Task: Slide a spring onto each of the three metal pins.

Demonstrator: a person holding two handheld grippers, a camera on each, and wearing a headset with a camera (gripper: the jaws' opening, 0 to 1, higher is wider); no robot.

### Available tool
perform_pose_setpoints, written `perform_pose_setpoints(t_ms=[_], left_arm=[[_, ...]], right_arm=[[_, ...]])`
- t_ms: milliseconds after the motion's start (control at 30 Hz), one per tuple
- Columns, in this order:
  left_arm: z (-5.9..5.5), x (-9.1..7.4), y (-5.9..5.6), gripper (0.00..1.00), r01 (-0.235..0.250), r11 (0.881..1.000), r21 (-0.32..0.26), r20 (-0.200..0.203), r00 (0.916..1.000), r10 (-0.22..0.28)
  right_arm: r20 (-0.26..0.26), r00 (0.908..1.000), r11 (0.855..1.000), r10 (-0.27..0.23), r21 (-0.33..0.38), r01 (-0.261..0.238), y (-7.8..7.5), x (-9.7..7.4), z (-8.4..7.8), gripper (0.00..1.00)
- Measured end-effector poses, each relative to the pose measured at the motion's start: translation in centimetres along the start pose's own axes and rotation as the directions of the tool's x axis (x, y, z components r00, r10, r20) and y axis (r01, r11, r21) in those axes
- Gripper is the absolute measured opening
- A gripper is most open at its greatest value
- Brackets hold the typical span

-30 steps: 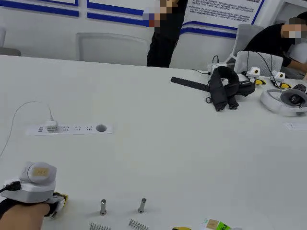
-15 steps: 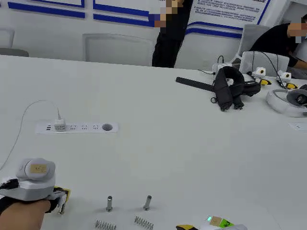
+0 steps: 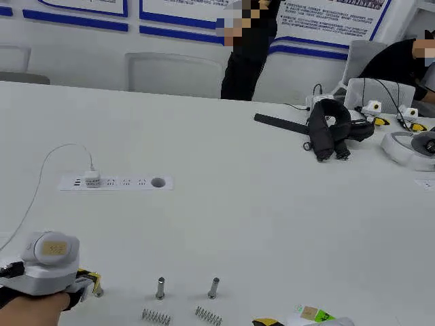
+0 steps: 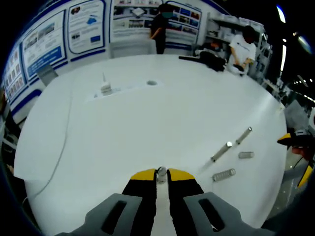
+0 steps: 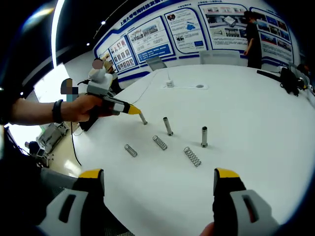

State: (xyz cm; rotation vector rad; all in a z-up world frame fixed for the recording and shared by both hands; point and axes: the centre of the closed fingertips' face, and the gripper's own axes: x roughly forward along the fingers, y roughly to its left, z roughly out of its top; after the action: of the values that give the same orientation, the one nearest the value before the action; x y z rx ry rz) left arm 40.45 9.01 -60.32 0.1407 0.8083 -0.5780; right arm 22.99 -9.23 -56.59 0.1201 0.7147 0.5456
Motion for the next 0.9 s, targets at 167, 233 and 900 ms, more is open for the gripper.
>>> perform_pose_setpoints(t_ms=[167, 233, 900], left_arm=[[-0.3, -0.2, 0.0, 0.07, -0.003, 1.000, 0.022, 0.000, 1.0000, 0.003], [-0.5, -0.3, 0.0, 0.07, -0.006, 1.000, 0.028, -0.002, 1.0000, 0.006], [-1.2, -0.5, -0.5, 0.07, -0.005, 0.999, 0.052, -0.006, 1.0000, 0.005]], right_arm=[[-0.001, 1.0000, 1.000, 0.001, -0.003, -0.001, 0.0, 0.0, -0.1, 0.93], [-0.001, 1.0000, 1.000, 0.002, -0.005, -0.002, 0.1, -0.1, -0.1, 0.93], [-0.001, 1.0000, 1.000, 0.009, -0.005, -0.009, 0.2, 0.1, -0.1, 0.93]])
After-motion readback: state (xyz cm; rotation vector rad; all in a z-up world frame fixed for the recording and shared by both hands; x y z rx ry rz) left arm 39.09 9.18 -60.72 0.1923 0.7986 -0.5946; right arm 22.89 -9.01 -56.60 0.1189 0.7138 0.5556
